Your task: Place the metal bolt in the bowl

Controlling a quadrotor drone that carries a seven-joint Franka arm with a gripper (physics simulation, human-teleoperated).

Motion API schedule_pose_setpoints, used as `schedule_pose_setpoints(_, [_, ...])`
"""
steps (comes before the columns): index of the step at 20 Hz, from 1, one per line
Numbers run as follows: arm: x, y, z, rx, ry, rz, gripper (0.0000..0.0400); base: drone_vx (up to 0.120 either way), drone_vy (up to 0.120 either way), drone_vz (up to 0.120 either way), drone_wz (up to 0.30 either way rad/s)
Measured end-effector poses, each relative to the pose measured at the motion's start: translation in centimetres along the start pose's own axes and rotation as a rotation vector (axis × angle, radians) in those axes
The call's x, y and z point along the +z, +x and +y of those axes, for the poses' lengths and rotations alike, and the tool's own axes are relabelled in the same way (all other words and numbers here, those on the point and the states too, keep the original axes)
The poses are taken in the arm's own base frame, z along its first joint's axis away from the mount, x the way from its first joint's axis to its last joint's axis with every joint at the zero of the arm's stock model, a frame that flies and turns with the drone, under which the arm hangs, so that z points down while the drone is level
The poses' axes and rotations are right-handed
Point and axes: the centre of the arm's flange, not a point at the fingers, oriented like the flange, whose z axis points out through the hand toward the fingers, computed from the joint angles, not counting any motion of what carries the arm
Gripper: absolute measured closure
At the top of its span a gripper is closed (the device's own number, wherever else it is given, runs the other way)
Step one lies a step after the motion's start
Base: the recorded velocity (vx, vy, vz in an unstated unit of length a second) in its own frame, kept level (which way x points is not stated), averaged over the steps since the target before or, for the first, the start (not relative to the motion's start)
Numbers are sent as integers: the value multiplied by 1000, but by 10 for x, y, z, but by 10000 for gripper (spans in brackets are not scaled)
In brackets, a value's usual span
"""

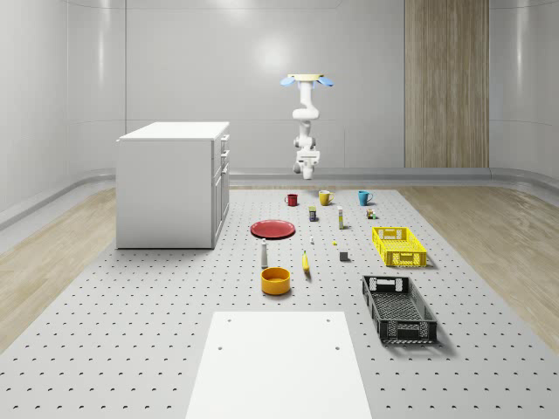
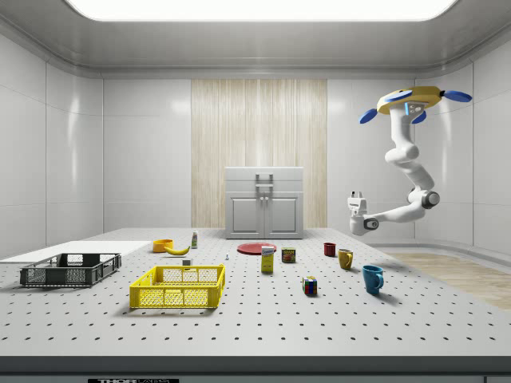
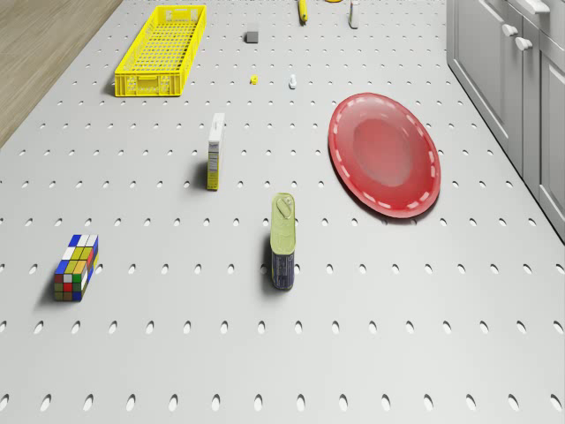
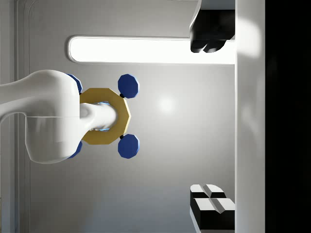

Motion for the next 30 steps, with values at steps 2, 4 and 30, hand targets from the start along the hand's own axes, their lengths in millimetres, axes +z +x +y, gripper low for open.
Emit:
schedule_pose_setpoints(2, [0, 0, 0, 0, 0, 2, 0, 120, 0, 0, 0])
schedule_pose_setpoints(4, [0, 0, 0, 0, 0, 4, 0, 120, 0, 0, 0])
schedule_pose_setpoints(30, [12, -35, -32, -6, -332, 363, 0, 120, -14, 0, 0])
